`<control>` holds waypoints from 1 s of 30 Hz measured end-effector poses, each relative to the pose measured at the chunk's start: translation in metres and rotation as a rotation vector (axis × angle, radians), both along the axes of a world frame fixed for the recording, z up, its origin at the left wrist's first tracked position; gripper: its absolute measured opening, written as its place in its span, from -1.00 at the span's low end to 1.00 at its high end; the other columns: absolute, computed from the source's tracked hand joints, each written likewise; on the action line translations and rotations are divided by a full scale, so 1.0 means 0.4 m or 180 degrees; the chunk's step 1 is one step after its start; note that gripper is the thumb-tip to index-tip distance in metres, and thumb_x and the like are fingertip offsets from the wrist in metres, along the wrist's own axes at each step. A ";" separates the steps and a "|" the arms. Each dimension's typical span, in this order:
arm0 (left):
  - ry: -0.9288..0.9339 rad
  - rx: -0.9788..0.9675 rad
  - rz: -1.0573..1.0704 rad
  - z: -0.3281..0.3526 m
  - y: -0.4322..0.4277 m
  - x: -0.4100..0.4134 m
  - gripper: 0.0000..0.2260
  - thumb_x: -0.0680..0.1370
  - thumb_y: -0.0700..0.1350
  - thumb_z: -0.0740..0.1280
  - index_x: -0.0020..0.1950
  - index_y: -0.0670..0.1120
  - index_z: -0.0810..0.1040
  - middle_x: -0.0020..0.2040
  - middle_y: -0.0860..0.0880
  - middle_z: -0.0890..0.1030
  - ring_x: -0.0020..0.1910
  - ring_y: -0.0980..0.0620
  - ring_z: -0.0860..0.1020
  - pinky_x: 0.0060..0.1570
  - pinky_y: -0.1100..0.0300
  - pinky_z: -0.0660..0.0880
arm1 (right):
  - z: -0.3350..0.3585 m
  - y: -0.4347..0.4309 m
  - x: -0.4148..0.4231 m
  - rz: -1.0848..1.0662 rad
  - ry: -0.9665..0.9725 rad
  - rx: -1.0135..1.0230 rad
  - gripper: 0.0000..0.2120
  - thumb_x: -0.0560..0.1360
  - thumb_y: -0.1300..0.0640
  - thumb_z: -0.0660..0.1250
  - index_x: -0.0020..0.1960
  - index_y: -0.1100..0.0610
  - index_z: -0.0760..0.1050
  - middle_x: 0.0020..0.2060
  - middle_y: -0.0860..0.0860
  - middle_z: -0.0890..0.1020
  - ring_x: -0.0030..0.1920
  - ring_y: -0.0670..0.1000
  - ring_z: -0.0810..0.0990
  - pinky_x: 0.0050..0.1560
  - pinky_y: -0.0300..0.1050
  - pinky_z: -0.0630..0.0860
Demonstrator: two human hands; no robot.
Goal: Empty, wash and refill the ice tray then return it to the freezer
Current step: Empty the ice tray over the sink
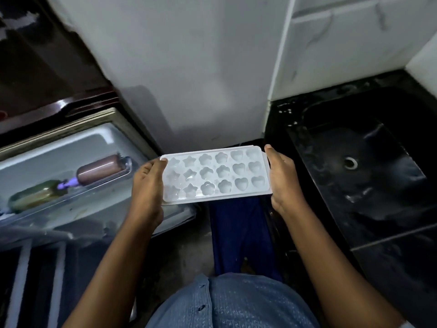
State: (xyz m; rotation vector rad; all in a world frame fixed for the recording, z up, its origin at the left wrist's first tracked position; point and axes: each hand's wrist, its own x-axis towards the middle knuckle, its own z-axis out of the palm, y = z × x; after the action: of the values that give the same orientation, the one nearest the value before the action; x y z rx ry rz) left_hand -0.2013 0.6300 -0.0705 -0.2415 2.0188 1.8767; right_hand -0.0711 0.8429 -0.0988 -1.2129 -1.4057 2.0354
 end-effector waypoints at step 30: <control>-0.0284 -0.0029 -0.3404 -0.015 1.013 0.073 -0.80 0.64 -0.06 0.36 0.08 -0.12 0.74 -0.03 -0.18 0.77 -0.04 -0.26 0.74 -0.01 -0.22 0.66 | 0.023 0.452 0.442 -0.2909 -0.0376 -0.0087 -0.60 0.66 -0.12 0.30 0.19 0.19 0.67 0.03 0.17 0.77 0.05 0.25 0.76 0.20 0.39 0.62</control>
State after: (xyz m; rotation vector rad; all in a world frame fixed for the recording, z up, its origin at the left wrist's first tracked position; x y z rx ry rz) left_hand -0.1720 1.0353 -0.0763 0.6263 1.5633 1.1249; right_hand 0.1059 1.0239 -0.0898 -1.6058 -0.6390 1.3468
